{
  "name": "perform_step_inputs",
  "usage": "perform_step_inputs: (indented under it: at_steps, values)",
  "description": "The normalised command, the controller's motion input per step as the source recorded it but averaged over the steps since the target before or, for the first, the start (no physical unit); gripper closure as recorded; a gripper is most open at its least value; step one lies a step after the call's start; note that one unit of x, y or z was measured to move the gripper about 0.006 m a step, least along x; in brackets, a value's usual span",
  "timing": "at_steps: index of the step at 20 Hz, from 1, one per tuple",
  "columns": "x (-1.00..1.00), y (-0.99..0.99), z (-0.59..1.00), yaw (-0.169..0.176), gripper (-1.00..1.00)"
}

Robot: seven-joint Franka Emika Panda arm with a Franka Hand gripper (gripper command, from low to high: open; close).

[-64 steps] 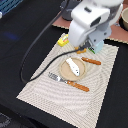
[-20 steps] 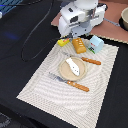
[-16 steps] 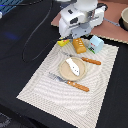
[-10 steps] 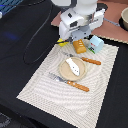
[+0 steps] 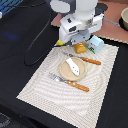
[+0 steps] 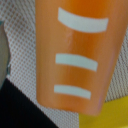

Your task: Interact with the objects in diverse but meaningful ways.

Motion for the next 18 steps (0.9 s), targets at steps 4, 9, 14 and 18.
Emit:
perform_step_inputs:
  at_steps: [4, 9, 14, 18]
  values:
    - [0.0, 0.2, -0.28, -0.012, 1.0]
    - [0.0, 0.19, -0.24, -0.003, 1.0]
    - [-0.24, 0.21, 0.37, -0.018, 1.0]
    - [-0.56, 0.15, 1.0, -0.046, 1.0]
